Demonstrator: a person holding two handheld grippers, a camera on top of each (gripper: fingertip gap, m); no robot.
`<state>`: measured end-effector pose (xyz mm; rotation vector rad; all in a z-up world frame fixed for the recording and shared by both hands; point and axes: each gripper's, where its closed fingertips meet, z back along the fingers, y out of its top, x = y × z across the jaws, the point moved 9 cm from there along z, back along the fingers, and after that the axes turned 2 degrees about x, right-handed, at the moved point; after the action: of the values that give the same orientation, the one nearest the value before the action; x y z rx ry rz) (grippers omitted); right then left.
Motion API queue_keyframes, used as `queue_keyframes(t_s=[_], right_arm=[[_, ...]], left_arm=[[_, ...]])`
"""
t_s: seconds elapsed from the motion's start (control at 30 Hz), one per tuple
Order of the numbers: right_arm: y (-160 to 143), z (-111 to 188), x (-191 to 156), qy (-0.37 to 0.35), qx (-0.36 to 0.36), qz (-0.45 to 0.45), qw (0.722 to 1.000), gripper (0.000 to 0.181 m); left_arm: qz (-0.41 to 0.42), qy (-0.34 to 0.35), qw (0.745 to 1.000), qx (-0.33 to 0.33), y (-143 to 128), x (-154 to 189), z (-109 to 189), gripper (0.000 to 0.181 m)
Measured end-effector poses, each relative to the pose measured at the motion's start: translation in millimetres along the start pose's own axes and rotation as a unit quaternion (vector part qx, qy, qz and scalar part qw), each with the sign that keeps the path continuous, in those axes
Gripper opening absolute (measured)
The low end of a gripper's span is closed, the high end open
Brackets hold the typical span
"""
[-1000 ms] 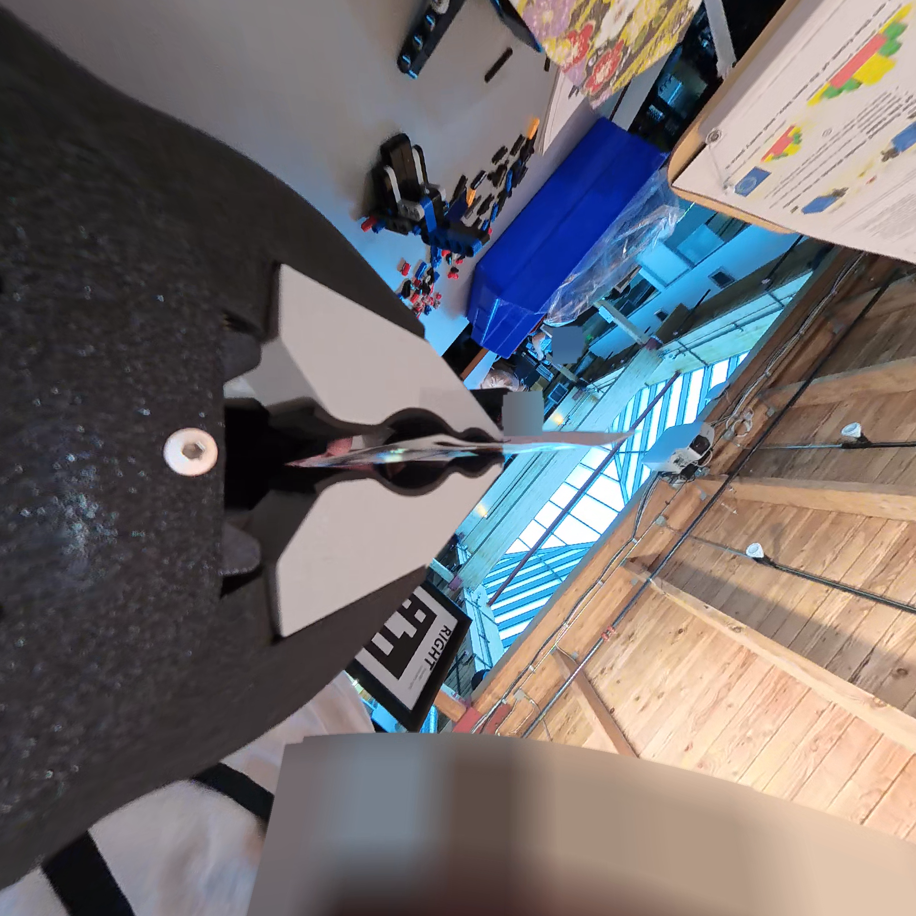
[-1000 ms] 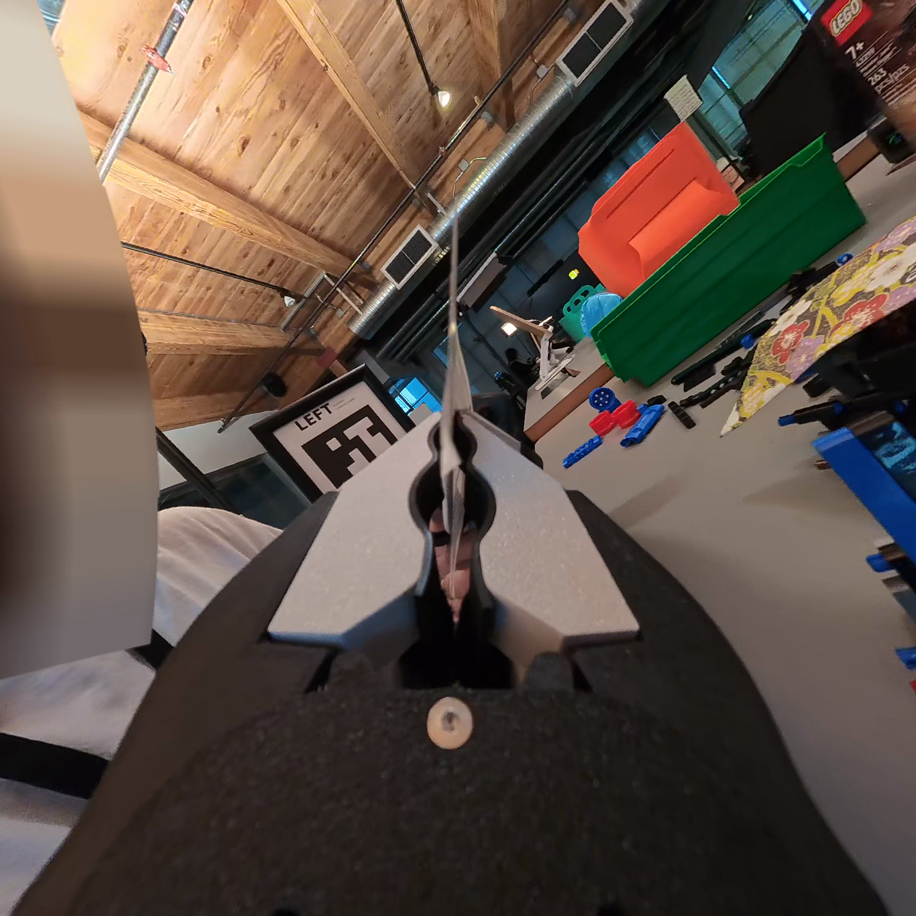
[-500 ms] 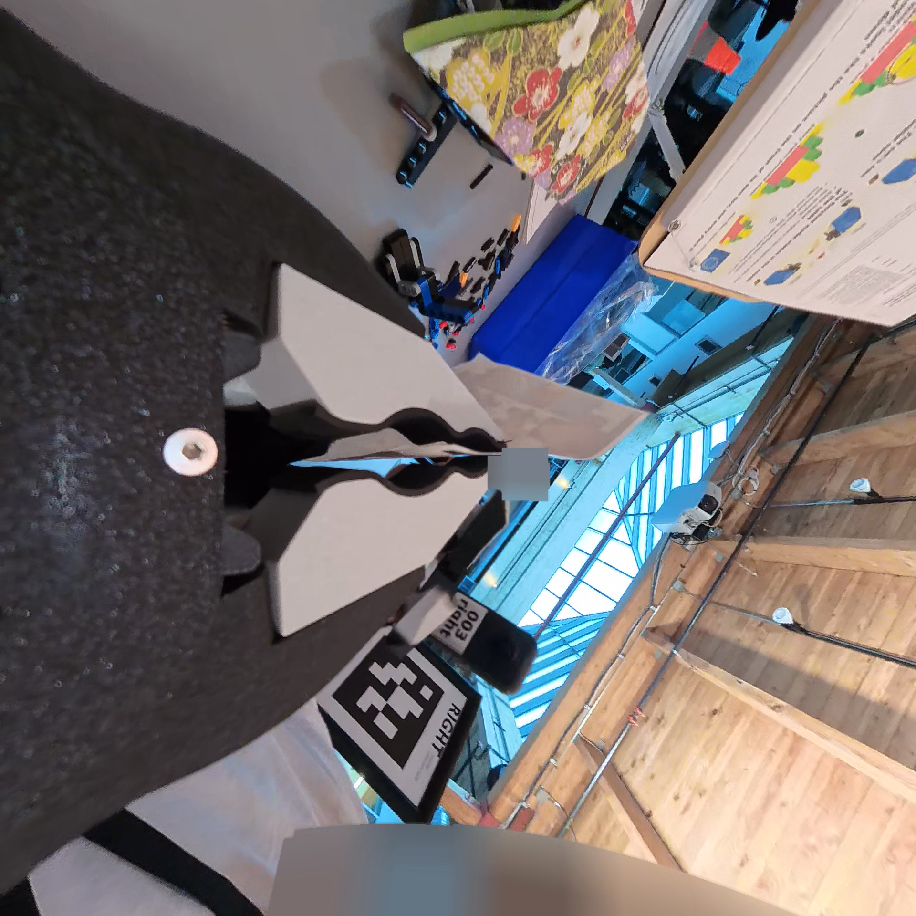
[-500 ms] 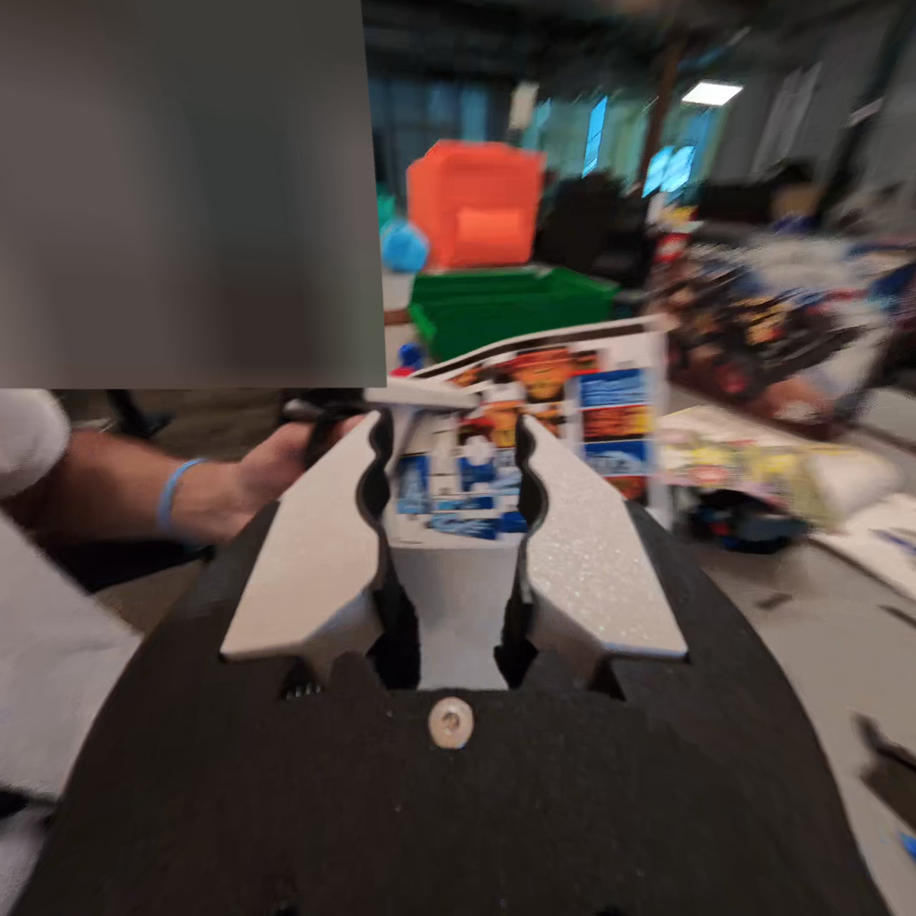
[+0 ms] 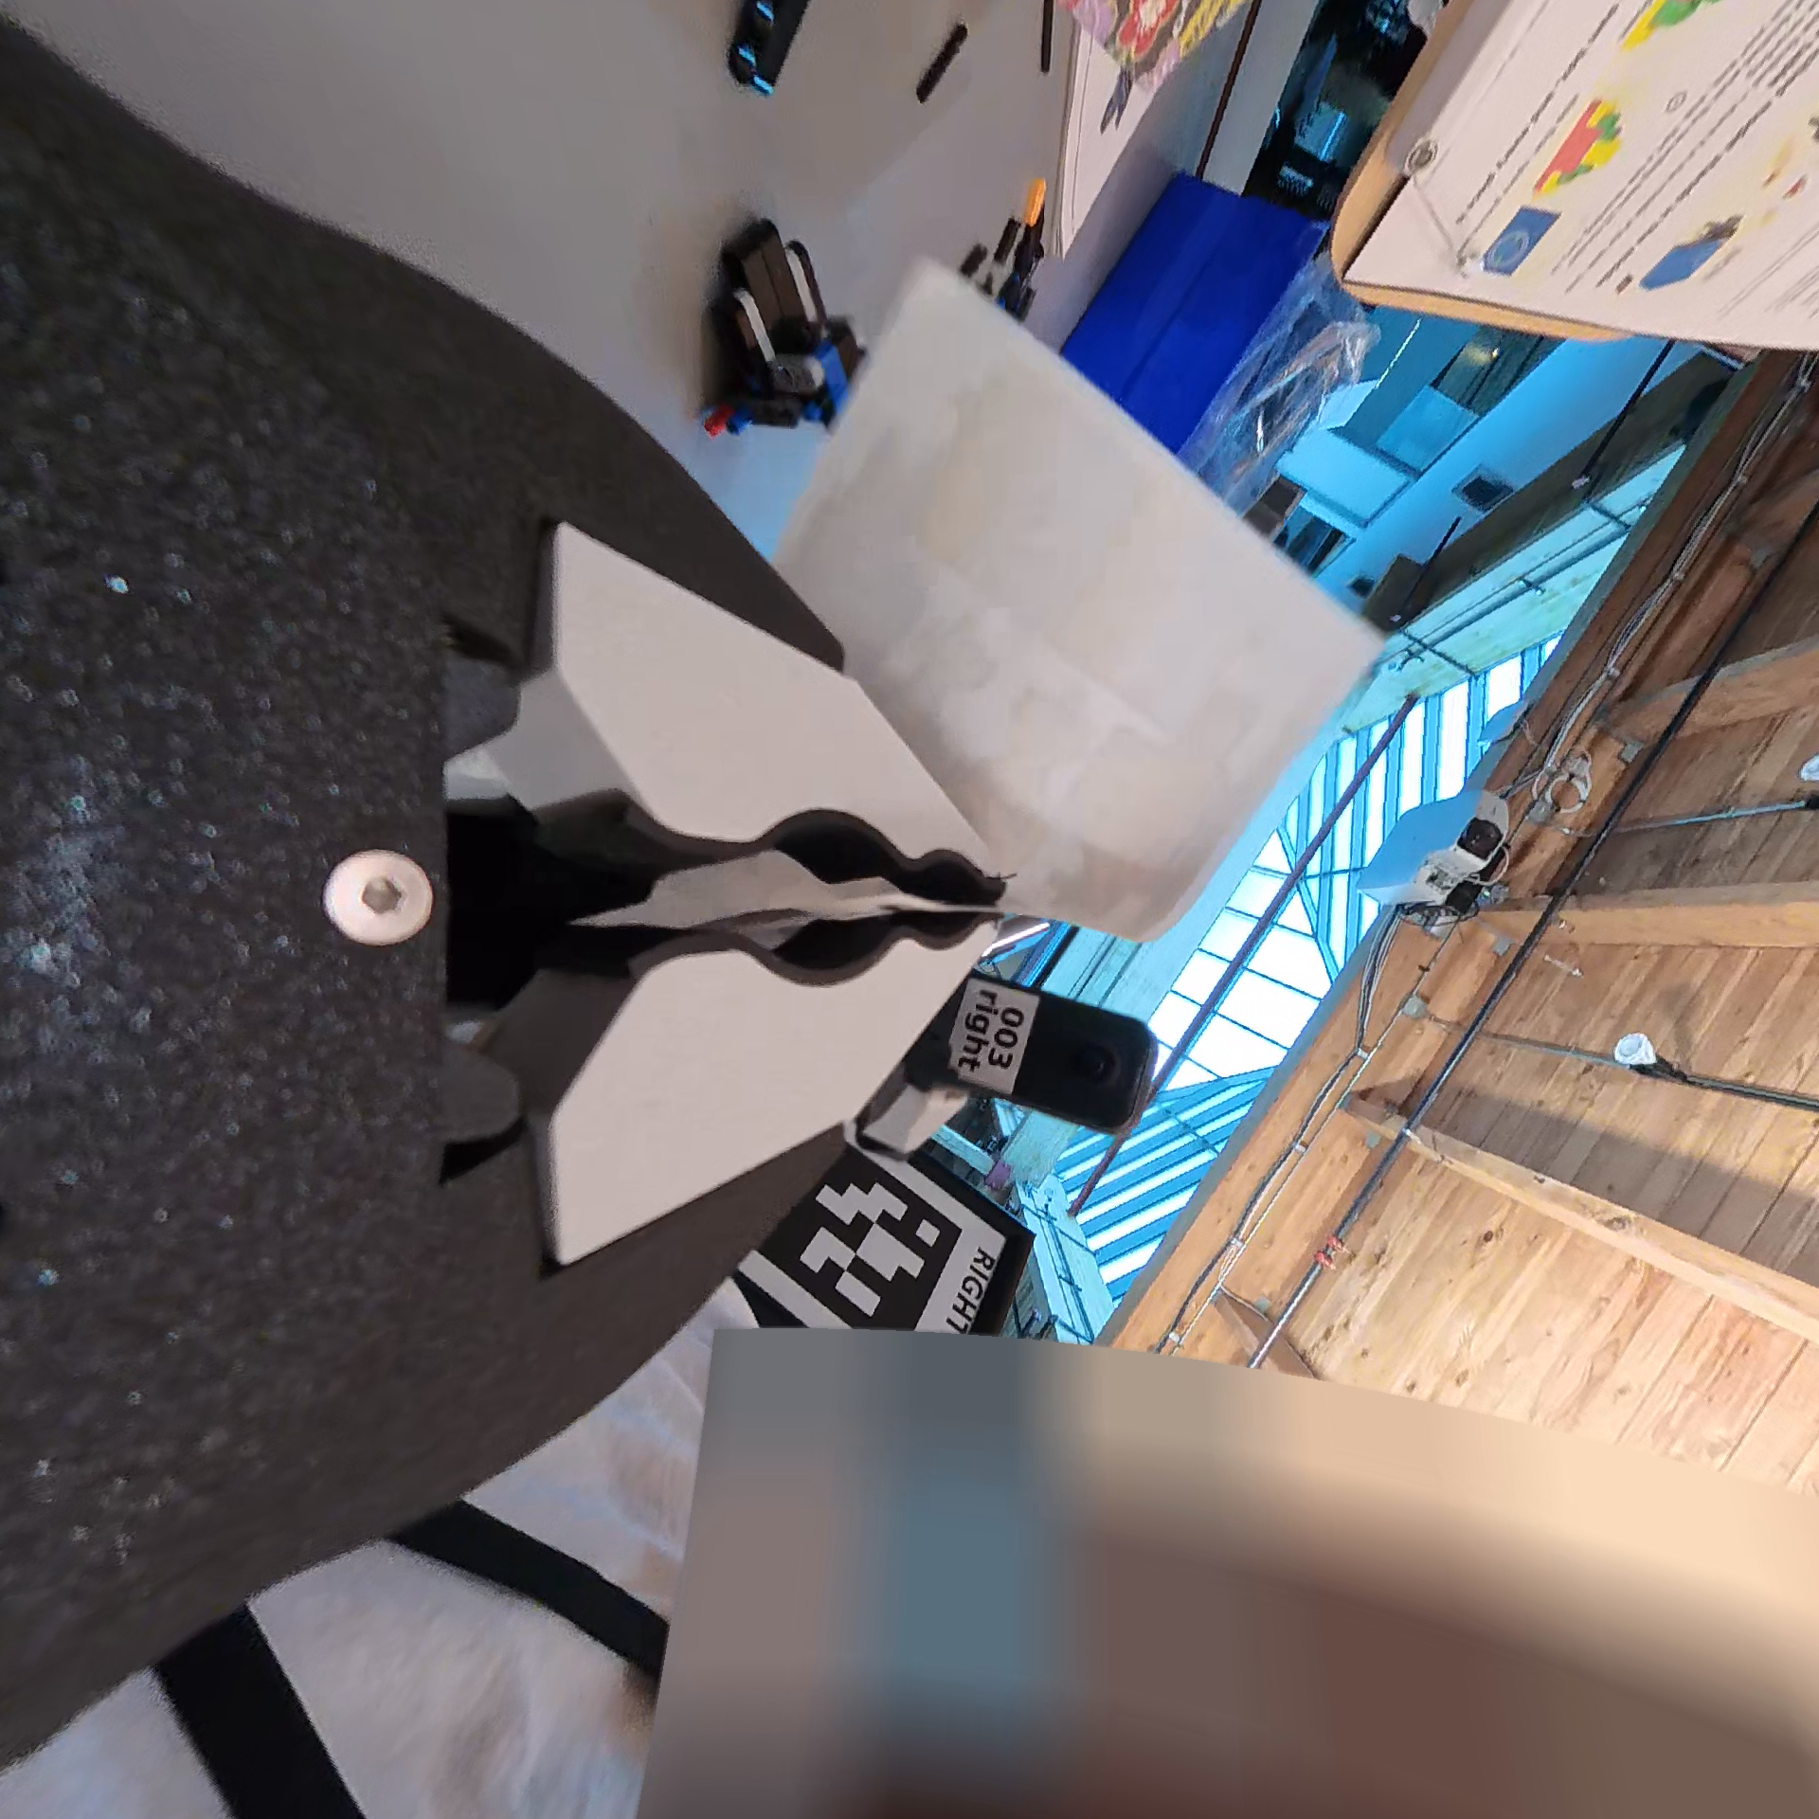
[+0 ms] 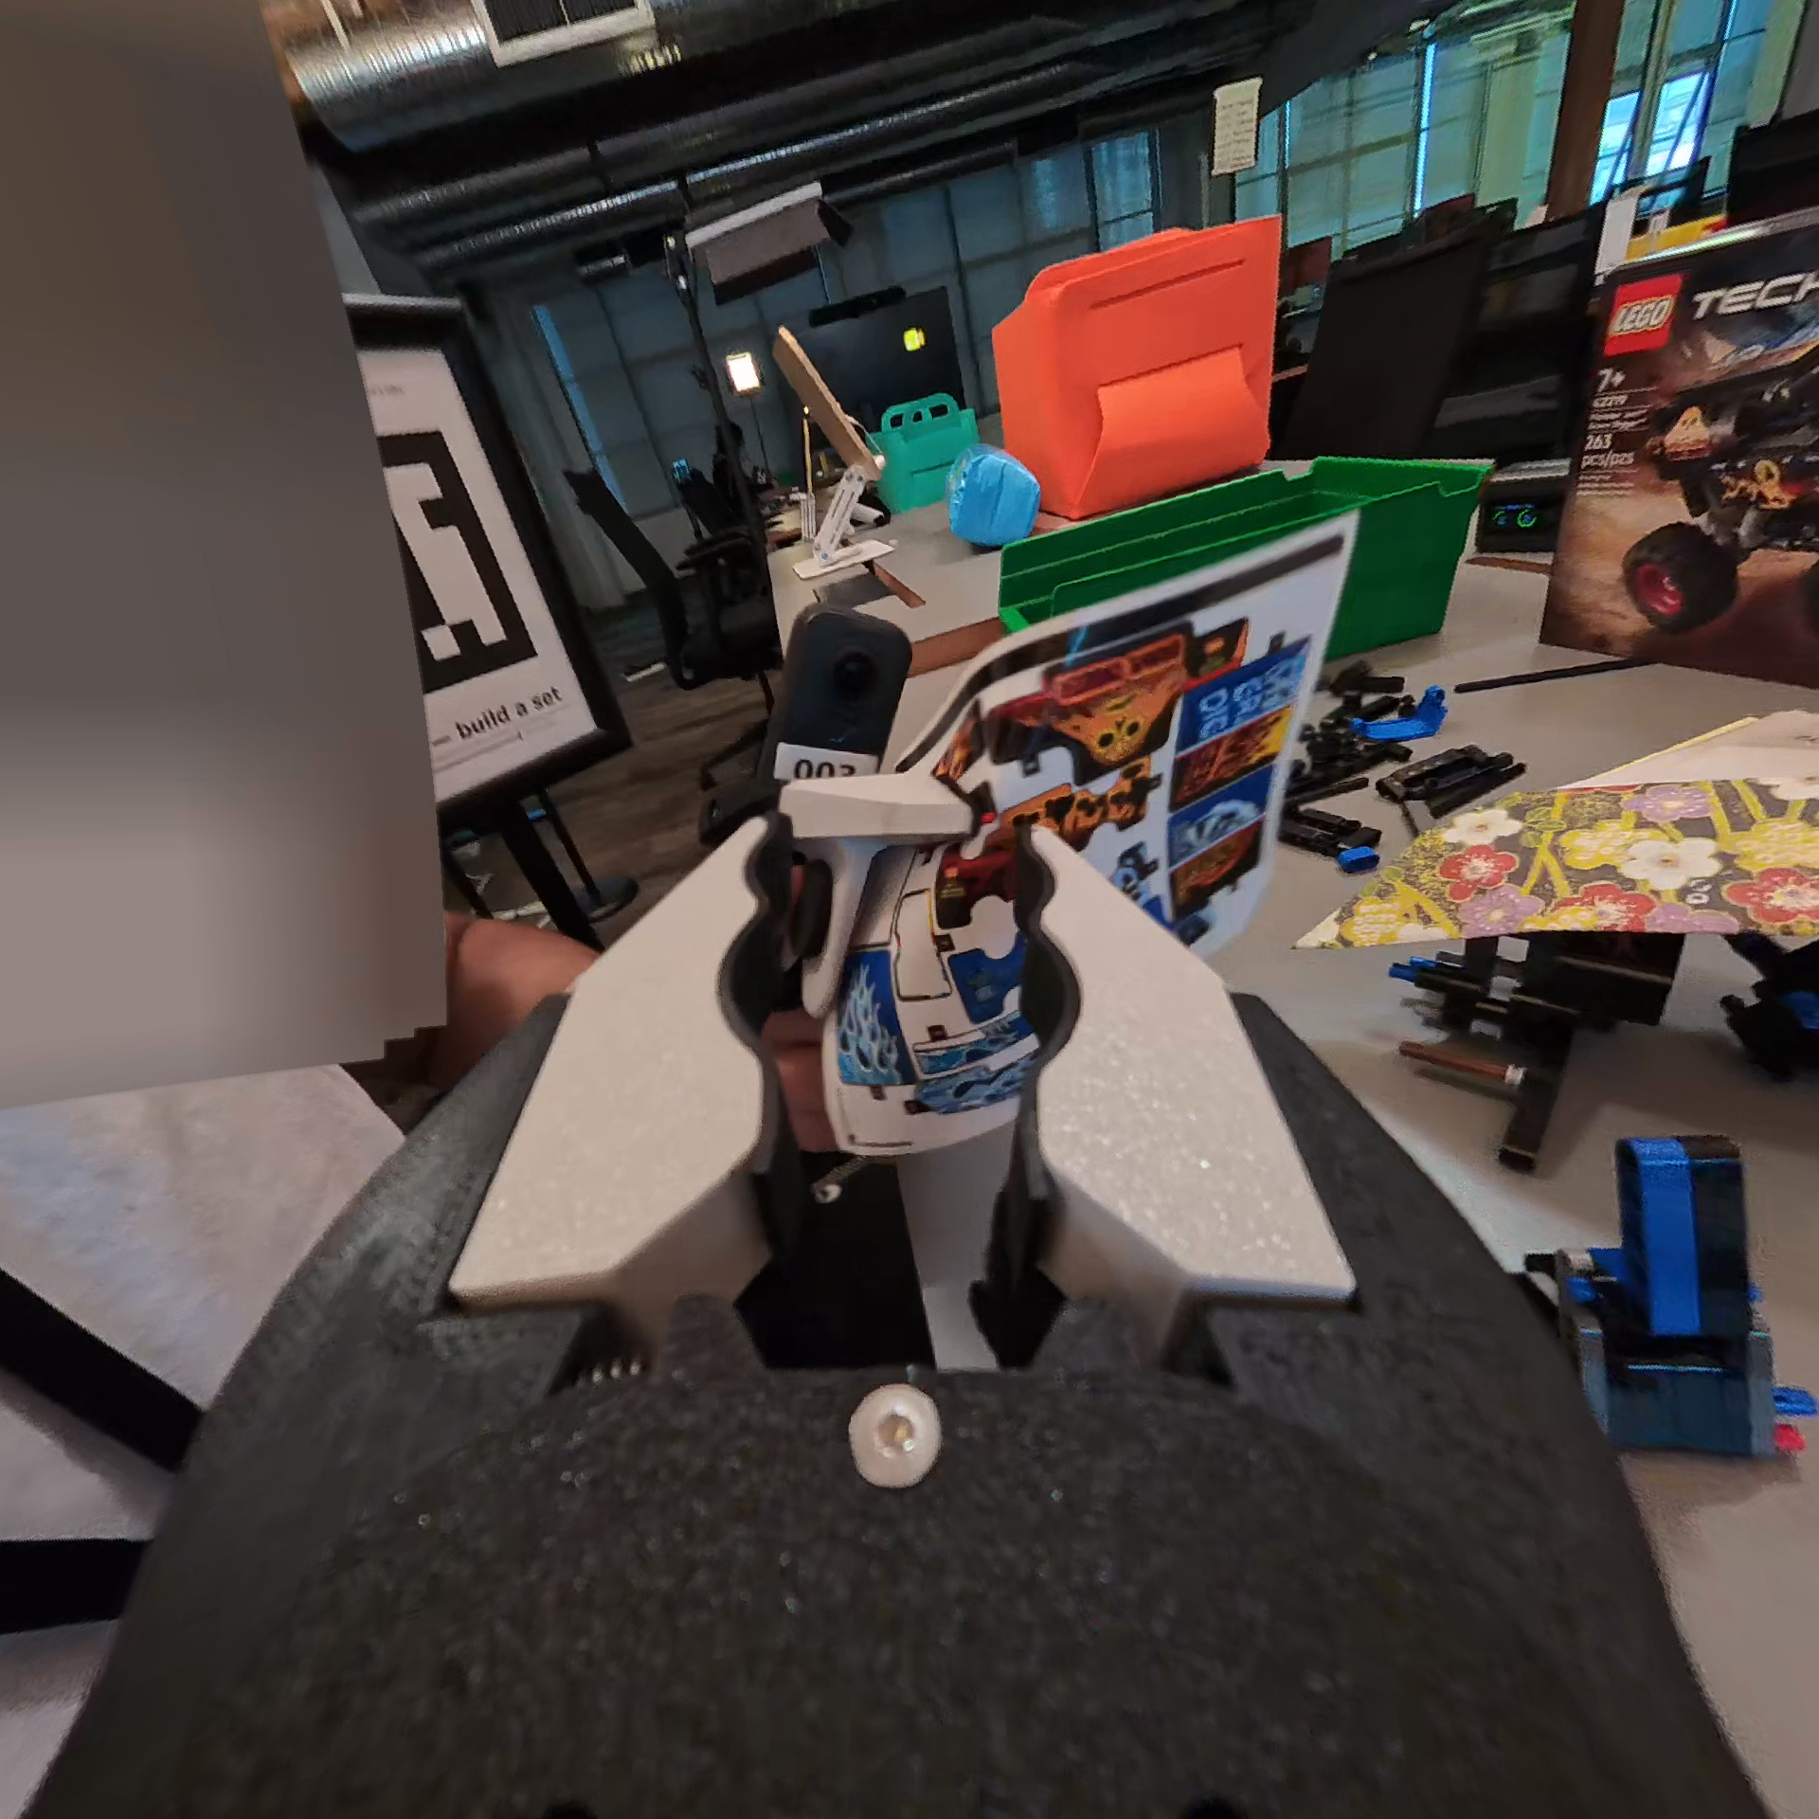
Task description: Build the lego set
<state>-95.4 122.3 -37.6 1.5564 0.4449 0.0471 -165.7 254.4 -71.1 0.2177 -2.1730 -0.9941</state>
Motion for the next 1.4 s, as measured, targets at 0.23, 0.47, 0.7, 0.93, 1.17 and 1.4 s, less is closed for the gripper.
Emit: queue_keyframes(t_s=[0.23, 0.47, 0.7, 0.93, 1.17, 1.4], right_arm=[[2, 8, 7, 0.009, 0.015, -0.038, 0.999, 0.016], [1, 10, 11, -0.015, 0.004, -0.023, 1.000, 0.007], [2, 12, 9, -0.025, 0.005, -0.005, 1.000, 0.000], [0, 12, 11, 0.018, 0.019, -0.063, 0.998, 0.000], [2, 17, 15, 0.048, 0.026, -0.080, 0.995, 0.000], [6, 38, 53, -0.094, 0.059, -0.034, 0.993, 0.045]], left_arm=[[-0.038, -0.003, 0.999, -0.013, -4, 7, -5, 0.000], [-0.062, 0.019, 0.998, -0.011, -5, 5, -3, 0.000], [-0.090, 0.023, 0.996, -0.016, -7, 8, -4, 0.000], [-0.091, 0.021, 0.996, -0.013, -7, 10, -4, 0.000], [-0.067, 0.017, 0.998, -0.003, -4, 7, -2, 0.000], [-0.014, 0.002, 1.000, 0.013, 0, 2, 2, 0.000]])
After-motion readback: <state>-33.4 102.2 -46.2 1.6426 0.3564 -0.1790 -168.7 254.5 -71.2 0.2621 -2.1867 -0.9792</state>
